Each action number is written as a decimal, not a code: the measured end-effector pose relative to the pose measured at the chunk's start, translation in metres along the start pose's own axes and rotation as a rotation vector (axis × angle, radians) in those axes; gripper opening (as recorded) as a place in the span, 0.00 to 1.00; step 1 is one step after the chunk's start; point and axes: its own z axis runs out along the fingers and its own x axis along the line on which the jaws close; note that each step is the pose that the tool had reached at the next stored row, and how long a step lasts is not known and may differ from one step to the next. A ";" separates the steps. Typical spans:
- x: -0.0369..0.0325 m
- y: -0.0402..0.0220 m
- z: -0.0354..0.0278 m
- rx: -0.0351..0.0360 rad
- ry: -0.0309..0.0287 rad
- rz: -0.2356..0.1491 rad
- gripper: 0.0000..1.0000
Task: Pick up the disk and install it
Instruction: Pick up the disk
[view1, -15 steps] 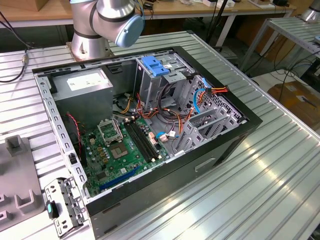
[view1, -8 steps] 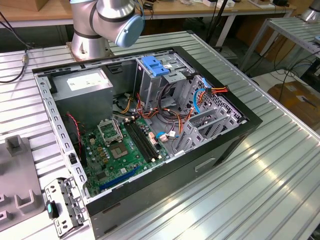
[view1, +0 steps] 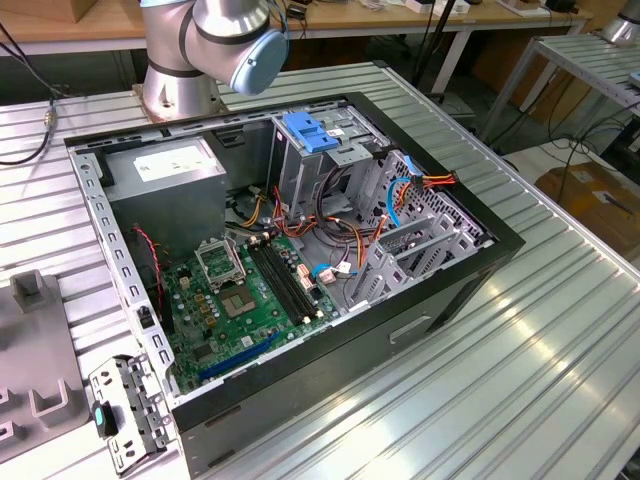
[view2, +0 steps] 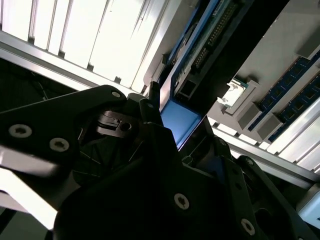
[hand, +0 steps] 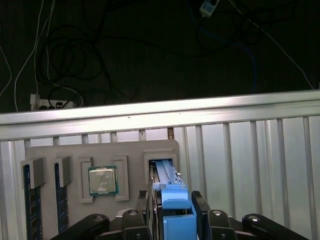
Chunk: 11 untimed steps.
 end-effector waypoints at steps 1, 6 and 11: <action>0.0000 0.0000 0.0000 0.0000 0.0000 0.000 0.47; -0.0001 -0.0011 0.0001 -0.0003 0.0002 0.000 0.47; 0.0000 -0.0015 0.0018 0.0026 -0.0002 -0.005 0.47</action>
